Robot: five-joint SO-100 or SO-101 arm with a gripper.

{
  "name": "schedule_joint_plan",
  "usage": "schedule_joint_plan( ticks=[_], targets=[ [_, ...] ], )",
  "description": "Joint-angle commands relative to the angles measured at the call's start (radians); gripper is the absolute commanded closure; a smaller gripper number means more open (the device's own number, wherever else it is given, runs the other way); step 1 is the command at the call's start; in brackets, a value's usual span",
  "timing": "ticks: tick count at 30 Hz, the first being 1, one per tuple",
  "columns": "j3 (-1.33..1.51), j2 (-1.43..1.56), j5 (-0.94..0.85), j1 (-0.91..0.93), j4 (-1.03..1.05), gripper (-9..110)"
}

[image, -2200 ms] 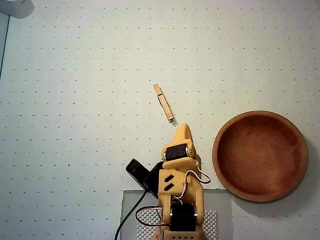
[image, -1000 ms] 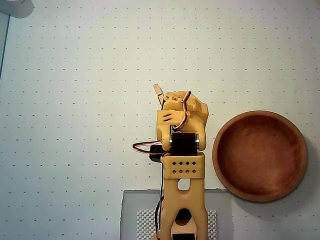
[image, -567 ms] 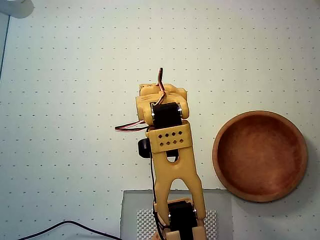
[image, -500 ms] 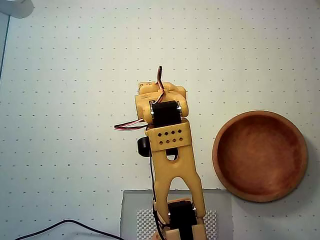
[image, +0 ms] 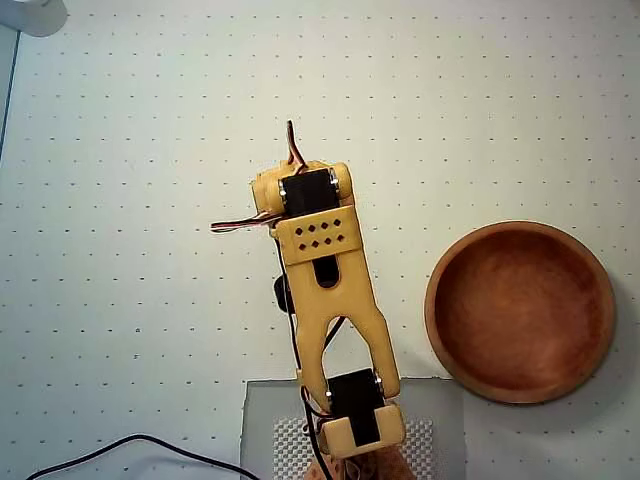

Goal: Grasp a clothespin and put it in the bowl.

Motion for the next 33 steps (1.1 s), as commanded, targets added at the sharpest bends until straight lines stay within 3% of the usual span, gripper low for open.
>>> schedule_joint_plan(
  ticks=[1, 9, 16, 33],
  targets=[
    [-0.077, -0.015, -0.028, -0.017, 0.054, 104],
    [-0.071, -0.061, -0.043, -0.026, 0.052, 104],
    [-0.071, -0.101, -0.164, -0.014, 0.051, 104],
    [-0.222, -0.27, -0.221, 0.19, 0.044, 104]
  ],
)
